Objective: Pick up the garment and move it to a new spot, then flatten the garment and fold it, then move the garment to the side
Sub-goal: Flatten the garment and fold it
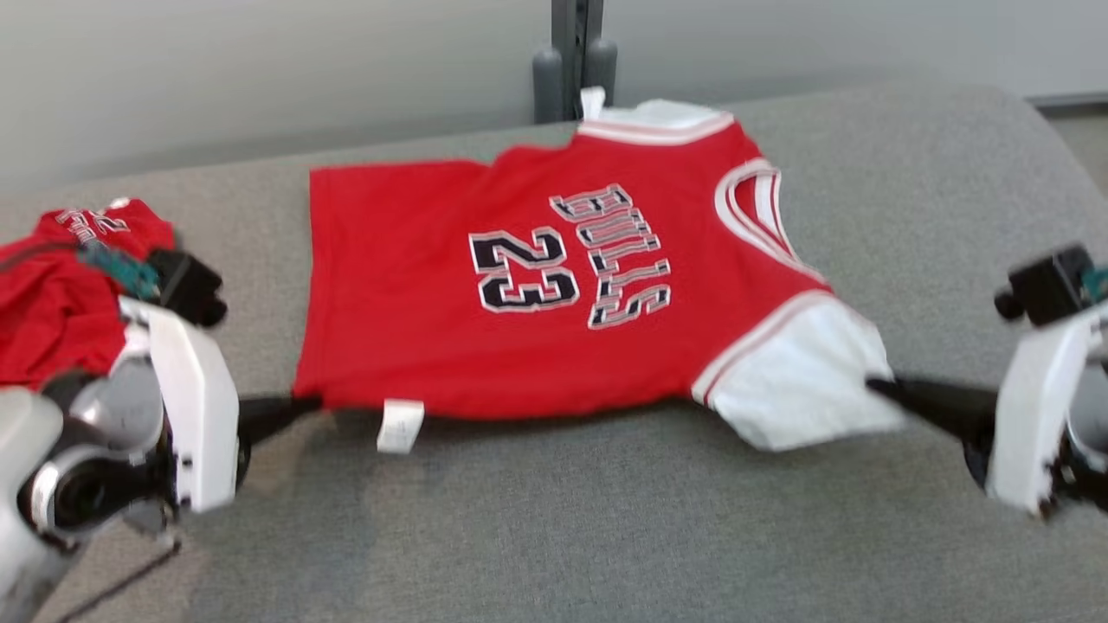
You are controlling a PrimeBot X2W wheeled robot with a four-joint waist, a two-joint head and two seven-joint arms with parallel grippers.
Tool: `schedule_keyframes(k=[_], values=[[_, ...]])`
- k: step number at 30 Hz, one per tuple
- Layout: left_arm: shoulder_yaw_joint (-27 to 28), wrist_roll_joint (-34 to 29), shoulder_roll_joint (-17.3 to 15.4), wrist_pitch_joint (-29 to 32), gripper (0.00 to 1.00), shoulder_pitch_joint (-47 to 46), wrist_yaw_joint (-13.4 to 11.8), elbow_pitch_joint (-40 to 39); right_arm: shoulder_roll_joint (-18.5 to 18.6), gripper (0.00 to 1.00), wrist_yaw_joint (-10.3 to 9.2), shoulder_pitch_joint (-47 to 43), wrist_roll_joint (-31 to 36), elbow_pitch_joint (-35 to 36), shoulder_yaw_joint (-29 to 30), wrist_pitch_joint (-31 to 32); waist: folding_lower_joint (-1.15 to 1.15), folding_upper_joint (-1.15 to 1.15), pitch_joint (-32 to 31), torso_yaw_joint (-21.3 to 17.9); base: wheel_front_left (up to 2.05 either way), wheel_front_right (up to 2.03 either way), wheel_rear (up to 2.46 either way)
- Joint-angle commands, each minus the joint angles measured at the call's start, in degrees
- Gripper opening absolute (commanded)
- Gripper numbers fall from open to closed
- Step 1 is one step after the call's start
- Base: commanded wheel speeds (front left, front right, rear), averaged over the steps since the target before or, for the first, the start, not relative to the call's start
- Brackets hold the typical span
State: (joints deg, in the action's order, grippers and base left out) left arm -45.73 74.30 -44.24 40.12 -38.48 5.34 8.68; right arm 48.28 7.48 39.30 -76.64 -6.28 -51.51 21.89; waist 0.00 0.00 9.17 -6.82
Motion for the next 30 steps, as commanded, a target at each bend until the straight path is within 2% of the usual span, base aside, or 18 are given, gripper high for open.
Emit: schedule_keyframes(k=[1,7,12,16,20,26,30], values=[[-0.3,0.7,-1.5,0.6,0.0,2.5,-1.1,-2.5,2.2,0.0,0.03,-3.3,-0.8,1.9,0.2,0.6,0.0,0.0,-2.3,0.4,0.0,0.0,0.0],[-1.0,3.4,-7.6,1.7,0.0,10.6,-5.4,-13.8,9.1,0.0,0.03,-13.5,-2.3,8.9,1.7,1.3,0.0,0.0,-4.1,-0.1,0.0,0.0,0.0],[-1.5,5.3,-11.4,2.7,0.0,15.1,-9.0,-19.8,10.8,0.0,0.03,-18.6,-1.4,12.6,3.5,1.3,0.0,0.0,-4.0,-0.4,0.0,0.0,0.0],[-1.5,5.7,-12.4,2.9,0.0,16.0,-10.4,-22.1,9.9,0.0,0.03,-20.1,-0.5,13.9,5.7,2.2,0.0,0.0,-3.6,-0.4,0.0,0.0,0.0],[-1.1,5.8,-11.7,3.6,0.0,14.4,-10.9,-22.3,7.5,0.0,0.03,-19.9,0.1,13.6,8.3,3.5,0.0,0.0,-3.3,-0.2,0.0,0.0,0.0],[-1.1,6.4,-9.3,7.2,0.0,10.1,-10.8,-18.3,3.2,0.0,0.04,-16.6,-0.2,10.1,10.8,8.0,0.0,0.0,-1.8,0.0,0.0,0.0,0.0],[-0.7,6.4,-6.9,10.6,0.0,4.5,-10.6,-12.5,-0.9,0.0,0.03,-12.1,-0.1,5.3,12.1,12.8,0.0,0.0,0.4,-0.1,0.0,0.0,0.0]])
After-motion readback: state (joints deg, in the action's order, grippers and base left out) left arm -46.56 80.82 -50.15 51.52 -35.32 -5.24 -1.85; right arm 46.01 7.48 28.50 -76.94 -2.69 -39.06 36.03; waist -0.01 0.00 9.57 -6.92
